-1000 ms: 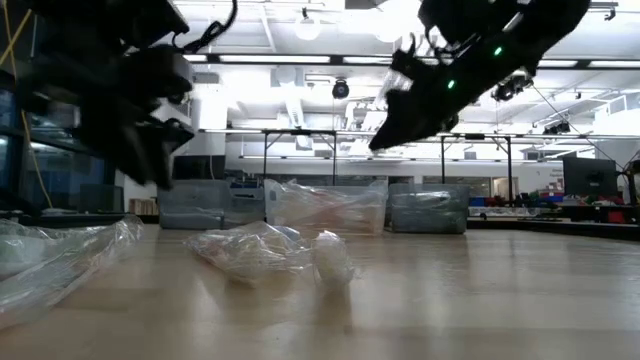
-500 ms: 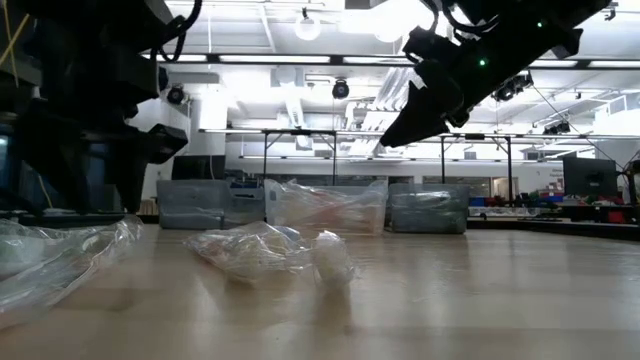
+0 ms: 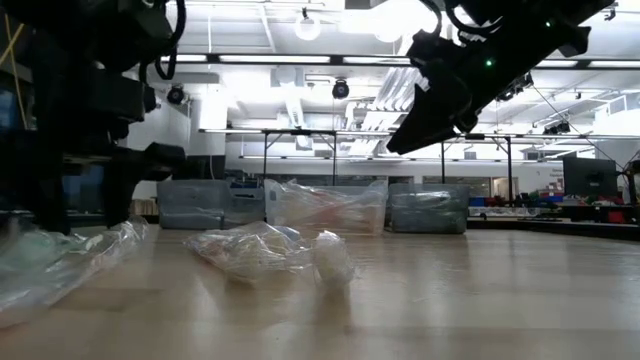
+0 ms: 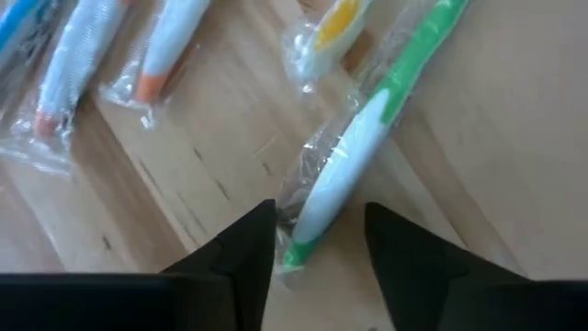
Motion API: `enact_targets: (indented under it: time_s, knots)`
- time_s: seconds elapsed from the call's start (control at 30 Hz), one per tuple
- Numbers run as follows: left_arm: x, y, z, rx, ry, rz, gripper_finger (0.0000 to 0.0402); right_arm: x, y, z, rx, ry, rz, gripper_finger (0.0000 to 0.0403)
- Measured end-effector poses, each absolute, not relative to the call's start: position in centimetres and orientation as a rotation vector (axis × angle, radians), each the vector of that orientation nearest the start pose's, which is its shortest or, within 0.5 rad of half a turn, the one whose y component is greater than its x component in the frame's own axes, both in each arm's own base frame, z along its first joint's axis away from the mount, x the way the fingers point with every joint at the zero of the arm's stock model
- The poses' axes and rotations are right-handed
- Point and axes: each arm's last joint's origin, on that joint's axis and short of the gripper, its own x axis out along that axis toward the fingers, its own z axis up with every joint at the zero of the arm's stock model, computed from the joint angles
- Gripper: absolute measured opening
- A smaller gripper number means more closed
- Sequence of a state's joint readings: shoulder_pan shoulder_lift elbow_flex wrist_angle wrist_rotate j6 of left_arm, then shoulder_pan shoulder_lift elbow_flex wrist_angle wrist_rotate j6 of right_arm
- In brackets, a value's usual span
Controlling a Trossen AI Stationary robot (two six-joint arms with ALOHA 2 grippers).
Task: Pick & Place Toothbrushes
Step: Put the green toothbrush into the right black bin
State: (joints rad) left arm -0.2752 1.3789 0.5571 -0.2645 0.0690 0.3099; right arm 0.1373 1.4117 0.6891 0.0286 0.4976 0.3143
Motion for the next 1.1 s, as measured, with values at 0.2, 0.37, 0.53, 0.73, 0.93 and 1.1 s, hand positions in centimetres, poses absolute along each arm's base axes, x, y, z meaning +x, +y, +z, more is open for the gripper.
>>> enact_targets:
  time_s: [0.2, 0.37, 0.53, 0.73, 0.93, 1.1]
  knots:
    - [21.5, -6.4, 13.8, 0.371, 1.046, -0.506, 0.0093, 27.1, 2.9, 18.6, 0.075, 0.616, -0.429, 0.0234]
    - [21.3, -6.4, 13.8, 0.31, 1.071, -0.524, 0.0015, 27.0, 3.4, 18.6, 0.067, 0.624, -0.413, 0.0234]
    - [20.8, -6.5, 13.7, 0.236, 1.121, -0.571, 0.002, 26.9, 3.8, 18.5, 0.061, 0.626, -0.398, 0.0234]
    - [20.2, -6.6, 15.5, 0.152, 1.247, -0.609, 0.0008, 26.6, 4.5, 18.4, 0.098, 0.644, -0.394, 0.0234]
    - [21.6, -6.6, 19.1, 0.215, 1.133, -0.486, 0.0007, 25.6, 5.5, 19.3, 0.125, 0.63, -0.388, 0.0234]
    - [22.9, -6.2, 21.2, 0.306, 1.087, -0.323, 0.0006, 25.6, 7.1, 20.8, 0.113, 0.51, -0.3, 0.0234]
